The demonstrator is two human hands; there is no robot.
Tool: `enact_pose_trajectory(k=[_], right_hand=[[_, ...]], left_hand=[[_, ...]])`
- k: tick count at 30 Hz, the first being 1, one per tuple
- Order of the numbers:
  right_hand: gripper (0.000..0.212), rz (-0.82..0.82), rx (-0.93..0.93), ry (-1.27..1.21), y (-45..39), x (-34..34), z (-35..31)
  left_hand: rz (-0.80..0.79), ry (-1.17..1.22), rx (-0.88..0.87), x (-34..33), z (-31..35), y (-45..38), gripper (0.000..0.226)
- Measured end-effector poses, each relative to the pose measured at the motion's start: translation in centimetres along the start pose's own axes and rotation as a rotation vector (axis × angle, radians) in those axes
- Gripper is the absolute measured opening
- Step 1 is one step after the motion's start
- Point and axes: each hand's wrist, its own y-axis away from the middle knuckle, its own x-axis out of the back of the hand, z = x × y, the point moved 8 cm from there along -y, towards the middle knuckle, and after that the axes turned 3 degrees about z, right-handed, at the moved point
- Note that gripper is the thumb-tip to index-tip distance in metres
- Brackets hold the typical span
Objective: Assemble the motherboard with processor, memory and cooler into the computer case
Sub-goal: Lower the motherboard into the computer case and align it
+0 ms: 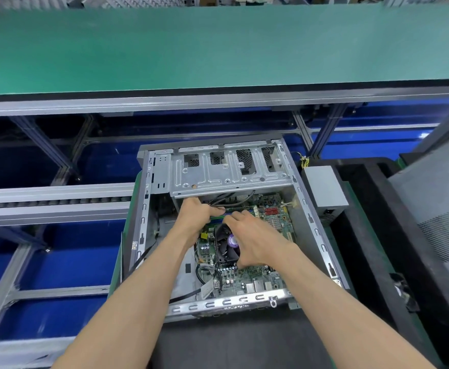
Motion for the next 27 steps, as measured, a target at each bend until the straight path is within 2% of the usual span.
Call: enact_pose_trajectory(k=[7, 11, 15, 19, 27], right_hand=[[0.086, 0.029, -0.016, -0.018, 0.3, 0.7, 0.2], [0.081, 0.054, -0.022, -0.020, 0.4, 1.3, 0.2], [0.078, 0.139, -0.031, -0.007, 0.1, 2.8, 0.6], [0.082, 0.224, -0.054, -0.041, -0.3, 4.3, 1.2], [0.080, 0.294, -0.066, -0.081, -0.4, 3.5, 1.6]], left_hand=[[-0.021, 0.129, 0.045, -0.6, 0.1, -0.2, 0.011], [-0.008, 0.175, 0.028, -0.5, 1.0, 0.1, 0.019], [-0.059, 0.195, -0.122, -0.6, 5.0, 0.2, 0.025], [-0.053, 0.220, -0.160, -0.4, 7.8, 0.3, 0.017], [-0.082, 0.294, -0.259, 0.0, 7.5, 0.5, 0.021]])
